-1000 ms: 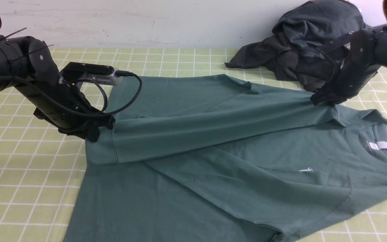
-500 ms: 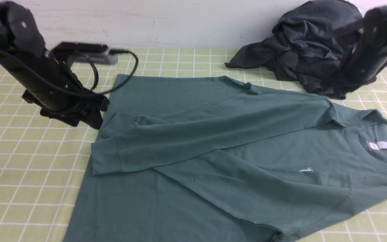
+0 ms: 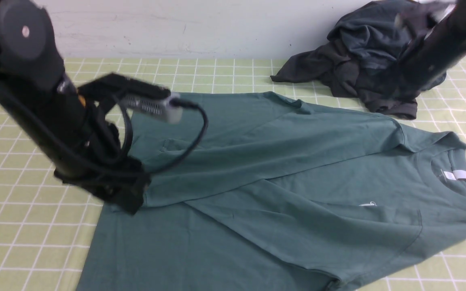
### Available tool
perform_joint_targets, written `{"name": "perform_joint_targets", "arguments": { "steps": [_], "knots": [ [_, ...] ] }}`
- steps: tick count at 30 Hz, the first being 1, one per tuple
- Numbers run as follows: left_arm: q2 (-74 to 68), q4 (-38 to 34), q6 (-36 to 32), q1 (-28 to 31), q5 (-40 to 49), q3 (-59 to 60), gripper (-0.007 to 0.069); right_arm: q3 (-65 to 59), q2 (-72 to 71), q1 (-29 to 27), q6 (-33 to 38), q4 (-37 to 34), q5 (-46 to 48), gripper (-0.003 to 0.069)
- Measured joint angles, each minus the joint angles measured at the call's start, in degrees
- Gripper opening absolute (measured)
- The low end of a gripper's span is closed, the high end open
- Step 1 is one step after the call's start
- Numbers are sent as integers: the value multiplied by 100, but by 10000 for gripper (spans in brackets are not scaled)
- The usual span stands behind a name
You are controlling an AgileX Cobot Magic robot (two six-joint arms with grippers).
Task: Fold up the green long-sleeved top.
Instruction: Use both arms simultaneously to clamp the lower edge of the clothing fabric
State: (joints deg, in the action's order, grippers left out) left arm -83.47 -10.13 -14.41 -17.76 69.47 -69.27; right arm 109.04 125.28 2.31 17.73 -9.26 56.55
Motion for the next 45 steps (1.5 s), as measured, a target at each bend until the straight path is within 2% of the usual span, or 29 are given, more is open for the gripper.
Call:
{"name": "perform_joint_targets", "arguments": {
  "steps": [3, 7, 13, 15, 16, 17, 18, 19, 22, 24, 26, 32, 36, 39, 41, 44, 45],
  "knots": [
    [673, 65, 99, -96, 12, 625, 374, -18, 638, -7, 51, 131, -98, -13],
    [1444, 203, 45, -110, 62, 1345, 374, 1, 802, -13, 26, 521, -66, -13],
    [2038, 815, -818, -122, -143, 2348, 374, -17, 470, -13, -53, 534, 381, -14],
    [1947, 922, -1538, -182, -539, 2647, 374, -17, 58, -13, 68, 199, 581, -14],
    [1931, 922, -1609, -192, -565, 2685, 374, -17, -23, -13, 90, 126, 594, -14],
    [1740, 949, -2365, -249, -761, 2797, 374, -17, -337, -13, 299, -203, 696, -14],
    [1740, 949, -2458, -256, -782, 2806, 374, -17, -416, -13, 349, -293, 720, -14],
    [1485, 969, -3243, -325, -923, 2850, 374, -12, -666, -13, 521, -642, 802, -14],
    [1053, 974, -4490, -442, -1200, 2871, 374, -12, -1048, -13, 836, -1137, 999, -14],
    [724, 1013, -5039, -464, -1457, 2871, 374, -12, -1222, -13, 965, -1406, 1185, -14],
    [411, 1048, -5253, -469, -1716, 2871, 374, -12, -1289, -13, 1020, -1507, 1327, -14],
    [-404, 1481, -5360, -469, -2026, 2871, 362, -12, -1349, -13, 1037, -1580, 1474, -14],
    [-617, 1958, -5134, -469, -2140, 2871, 293, -17, -1349, -13, 1041, -1604, 1486, -14],
    [-617, 2131, -4806, -469, -2299, 2871, 181, -17, -1349, -13, 1054, -1650, 1486, -14],
    [-617, 2131, -4747, -469, -2306, 2871, 148, -17, -1349, -13, 1061, -1658, 1486, -14],
    [-617, 1964, -4670, -469, -2306, 2871, 40, -17, -1349, -13, 1077, -1658, 1486, -14],
    [-617, 1915, -4670, -469, -2315, 2871, 28, -17, -1349, -13, 1081, -1658, 1486, -14]
  ]
}}
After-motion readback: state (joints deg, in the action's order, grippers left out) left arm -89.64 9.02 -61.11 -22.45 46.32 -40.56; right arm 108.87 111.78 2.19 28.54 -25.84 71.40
